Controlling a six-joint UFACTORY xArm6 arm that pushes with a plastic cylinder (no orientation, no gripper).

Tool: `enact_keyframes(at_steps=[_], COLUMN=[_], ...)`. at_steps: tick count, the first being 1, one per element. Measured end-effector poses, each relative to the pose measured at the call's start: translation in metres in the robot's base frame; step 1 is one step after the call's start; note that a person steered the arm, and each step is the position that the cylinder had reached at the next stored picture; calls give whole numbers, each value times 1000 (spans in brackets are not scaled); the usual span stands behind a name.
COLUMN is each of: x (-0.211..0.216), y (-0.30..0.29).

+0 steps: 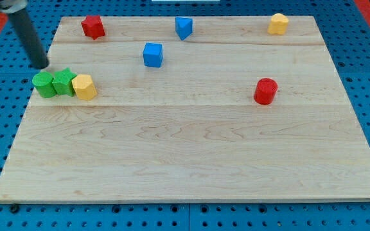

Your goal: Locate your arm at right side of blue triangle

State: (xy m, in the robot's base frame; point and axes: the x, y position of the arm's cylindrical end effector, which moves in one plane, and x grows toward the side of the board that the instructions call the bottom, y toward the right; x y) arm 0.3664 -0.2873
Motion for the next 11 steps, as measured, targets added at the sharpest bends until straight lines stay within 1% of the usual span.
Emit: enact_keyframes(at_steps=[1,2,3,4,5,6,7,8,9,10,11], x=[73,70,61,23,44,58,113,125,126,143,144], y=[92,112,33,10,138,208,202,120,89,49,22])
